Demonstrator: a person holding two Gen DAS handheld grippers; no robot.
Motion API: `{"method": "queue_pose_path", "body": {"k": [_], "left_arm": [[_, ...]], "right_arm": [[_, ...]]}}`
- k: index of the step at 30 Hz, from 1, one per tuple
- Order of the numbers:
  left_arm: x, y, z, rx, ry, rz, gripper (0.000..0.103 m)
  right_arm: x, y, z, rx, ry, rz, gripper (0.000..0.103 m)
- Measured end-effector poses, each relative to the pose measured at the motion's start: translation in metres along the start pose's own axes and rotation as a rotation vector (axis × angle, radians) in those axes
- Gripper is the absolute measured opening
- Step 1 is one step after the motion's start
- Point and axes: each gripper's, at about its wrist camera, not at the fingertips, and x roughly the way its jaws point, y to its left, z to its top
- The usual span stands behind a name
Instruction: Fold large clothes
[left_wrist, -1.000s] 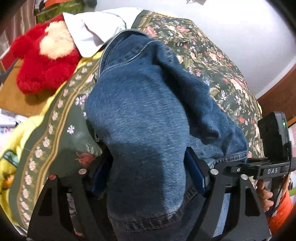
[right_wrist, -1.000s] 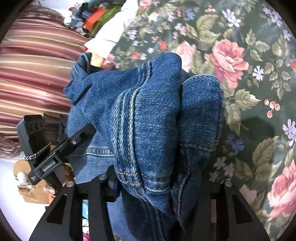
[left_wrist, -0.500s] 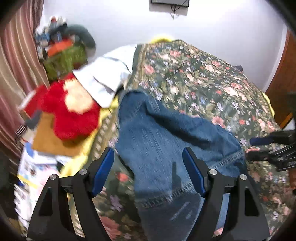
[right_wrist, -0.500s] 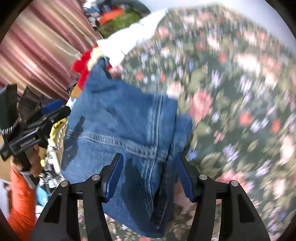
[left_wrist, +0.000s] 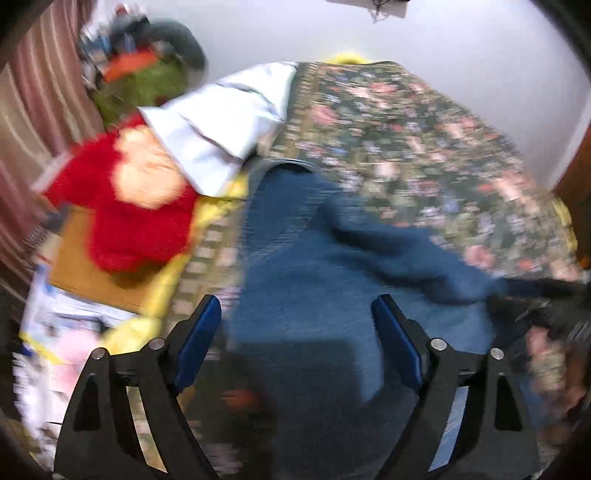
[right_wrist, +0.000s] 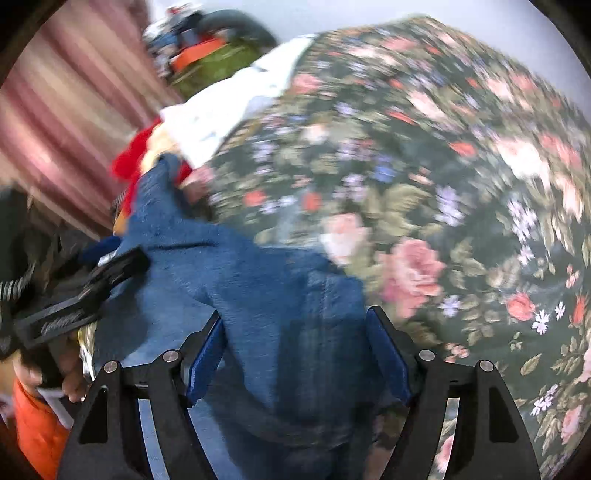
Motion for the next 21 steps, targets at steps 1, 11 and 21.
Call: {"method": "queue_pose_path", "body": {"k": [1, 11, 21], "left_arm": [[-0.004, 0.002, -0.001, 0.007, -0.007, 0.027, 0.088], [-0.064, -0.010, -0.049, 0.096, -0.048, -0.030, 0.086], [-0.094, -0.013, -0.112, 0.089, 0.002, 0.033, 0.087]], "right_arm": [[0.002, -0.010, 0.003, 0.034, 0.010, 0.019, 0.073], [-0.060, 0.002, -0.031, -0.064, -0.090, -0.042, 0.073], [-0.047, 0.043, -0.110, -0.230, 0.062, -0.125, 0.073]]}}
